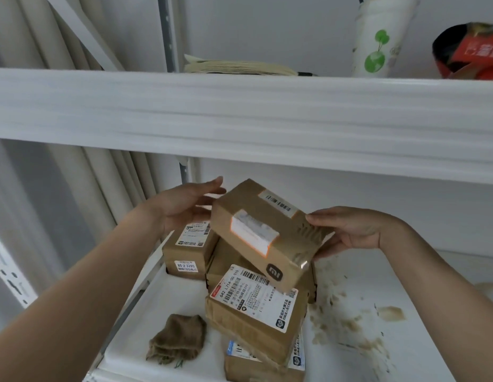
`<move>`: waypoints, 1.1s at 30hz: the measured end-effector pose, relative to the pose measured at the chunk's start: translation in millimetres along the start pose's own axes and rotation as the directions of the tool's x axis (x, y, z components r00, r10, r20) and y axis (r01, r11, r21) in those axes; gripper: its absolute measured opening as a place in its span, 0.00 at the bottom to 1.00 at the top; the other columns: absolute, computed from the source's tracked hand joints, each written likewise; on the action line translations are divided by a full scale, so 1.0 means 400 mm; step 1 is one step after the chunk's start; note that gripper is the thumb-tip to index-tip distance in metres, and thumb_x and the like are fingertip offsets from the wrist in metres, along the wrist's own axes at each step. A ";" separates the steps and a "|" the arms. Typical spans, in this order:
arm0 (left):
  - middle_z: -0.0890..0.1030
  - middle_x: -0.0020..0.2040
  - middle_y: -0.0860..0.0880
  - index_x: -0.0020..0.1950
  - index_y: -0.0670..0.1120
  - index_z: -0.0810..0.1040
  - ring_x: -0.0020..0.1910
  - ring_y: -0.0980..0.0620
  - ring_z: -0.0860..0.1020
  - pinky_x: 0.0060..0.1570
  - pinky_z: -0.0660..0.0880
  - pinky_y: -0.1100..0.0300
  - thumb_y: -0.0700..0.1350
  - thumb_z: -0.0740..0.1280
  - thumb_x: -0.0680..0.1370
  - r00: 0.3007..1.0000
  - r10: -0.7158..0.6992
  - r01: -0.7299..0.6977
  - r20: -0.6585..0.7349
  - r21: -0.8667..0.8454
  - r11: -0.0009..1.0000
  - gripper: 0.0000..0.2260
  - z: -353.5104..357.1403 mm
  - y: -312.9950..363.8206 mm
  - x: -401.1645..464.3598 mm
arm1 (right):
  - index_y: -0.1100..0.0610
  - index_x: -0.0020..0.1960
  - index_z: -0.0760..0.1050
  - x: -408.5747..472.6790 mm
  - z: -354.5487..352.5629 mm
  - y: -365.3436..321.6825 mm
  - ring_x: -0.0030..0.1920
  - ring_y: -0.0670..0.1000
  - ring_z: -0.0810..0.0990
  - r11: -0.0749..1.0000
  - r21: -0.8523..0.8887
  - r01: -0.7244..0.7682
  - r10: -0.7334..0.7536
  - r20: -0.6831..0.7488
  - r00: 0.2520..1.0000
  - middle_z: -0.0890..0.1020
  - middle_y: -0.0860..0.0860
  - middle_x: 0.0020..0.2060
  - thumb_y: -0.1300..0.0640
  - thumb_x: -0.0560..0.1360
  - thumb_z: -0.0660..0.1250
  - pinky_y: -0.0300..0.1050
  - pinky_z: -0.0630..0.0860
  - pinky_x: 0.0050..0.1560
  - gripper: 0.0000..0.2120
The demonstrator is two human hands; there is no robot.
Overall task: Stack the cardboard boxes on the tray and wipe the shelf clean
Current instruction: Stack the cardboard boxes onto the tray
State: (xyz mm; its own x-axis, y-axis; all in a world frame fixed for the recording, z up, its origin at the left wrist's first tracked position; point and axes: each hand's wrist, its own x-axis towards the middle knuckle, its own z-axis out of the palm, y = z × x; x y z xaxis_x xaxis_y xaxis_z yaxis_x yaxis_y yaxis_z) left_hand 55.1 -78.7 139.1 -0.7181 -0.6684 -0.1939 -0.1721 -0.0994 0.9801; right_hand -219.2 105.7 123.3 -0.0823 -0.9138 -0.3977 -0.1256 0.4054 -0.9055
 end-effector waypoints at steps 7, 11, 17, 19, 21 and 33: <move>0.77 0.59 0.42 0.56 0.41 0.78 0.58 0.45 0.76 0.64 0.71 0.57 0.46 0.67 0.74 0.972 0.136 -0.210 -0.194 -0.442 0.872 0.13 0.010 -0.008 0.079 | 0.60 0.68 0.70 0.076 -0.019 0.037 0.53 0.69 0.81 0.890 0.452 -0.063 0.098 -0.053 0.994 0.77 0.70 0.58 0.48 0.69 0.71 0.56 0.82 0.49 0.31; 0.74 0.51 0.43 0.54 0.44 0.77 0.42 0.47 0.75 0.44 0.74 0.56 0.55 0.68 0.74 0.981 -0.010 -0.054 -0.191 -0.326 0.944 0.17 -0.008 -0.051 0.103 | 0.54 0.67 0.70 0.139 -0.003 0.069 0.52 0.68 0.81 0.799 0.593 -0.100 0.176 -0.072 0.982 0.75 0.74 0.58 0.50 0.69 0.73 0.57 0.81 0.48 0.28; 0.76 0.48 0.42 0.56 0.41 0.76 0.42 0.44 0.75 0.42 0.75 0.53 0.56 0.64 0.78 0.950 -0.255 0.203 -0.180 -0.263 0.943 0.18 -0.028 -0.155 0.106 | 0.56 0.62 0.74 0.229 0.079 0.128 0.59 0.66 0.78 0.767 0.626 -0.143 0.223 -0.050 0.974 0.76 0.64 0.60 0.55 0.69 0.73 0.59 0.79 0.55 0.23; 0.77 0.49 0.41 0.56 0.41 0.76 0.45 0.43 0.75 0.45 0.75 0.52 0.55 0.64 0.78 0.933 -0.300 0.241 -0.200 -0.272 0.931 0.18 -0.032 -0.182 0.105 | 0.56 0.62 0.74 0.250 0.096 0.137 0.58 0.66 0.78 0.760 0.628 -0.165 0.240 -0.037 0.970 0.75 0.63 0.62 0.55 0.72 0.73 0.60 0.81 0.51 0.19; 0.79 0.51 0.40 0.57 0.41 0.76 0.47 0.42 0.77 0.47 0.76 0.52 0.56 0.62 0.78 0.920 -0.333 0.279 -0.208 -0.250 0.927 0.20 -0.038 -0.206 0.101 | 0.56 0.61 0.73 0.273 0.104 0.149 0.57 0.69 0.78 0.758 0.626 -0.181 0.266 -0.043 0.963 0.72 0.63 0.65 0.55 0.72 0.74 0.63 0.81 0.48 0.20; 0.80 0.54 0.39 0.56 0.41 0.76 0.51 0.40 0.79 0.50 0.75 0.51 0.57 0.59 0.80 0.910 -0.353 0.323 -0.219 -0.163 0.932 0.20 -0.041 -0.248 0.081 | 0.59 0.64 0.73 0.324 0.166 0.161 0.56 0.62 0.82 0.867 0.479 -0.135 0.146 0.014 0.989 0.78 0.62 0.61 0.55 0.80 0.63 0.54 0.82 0.48 0.15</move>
State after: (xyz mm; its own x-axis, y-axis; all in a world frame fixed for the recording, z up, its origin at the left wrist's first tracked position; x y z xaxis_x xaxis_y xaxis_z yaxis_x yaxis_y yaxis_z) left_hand 60.0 -102.7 36.3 -0.4449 -0.7341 -0.5130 -0.2819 -0.4289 0.8583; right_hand -172.2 11.9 3.6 -0.0855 -0.8450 -0.5278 0.3757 0.4633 -0.8026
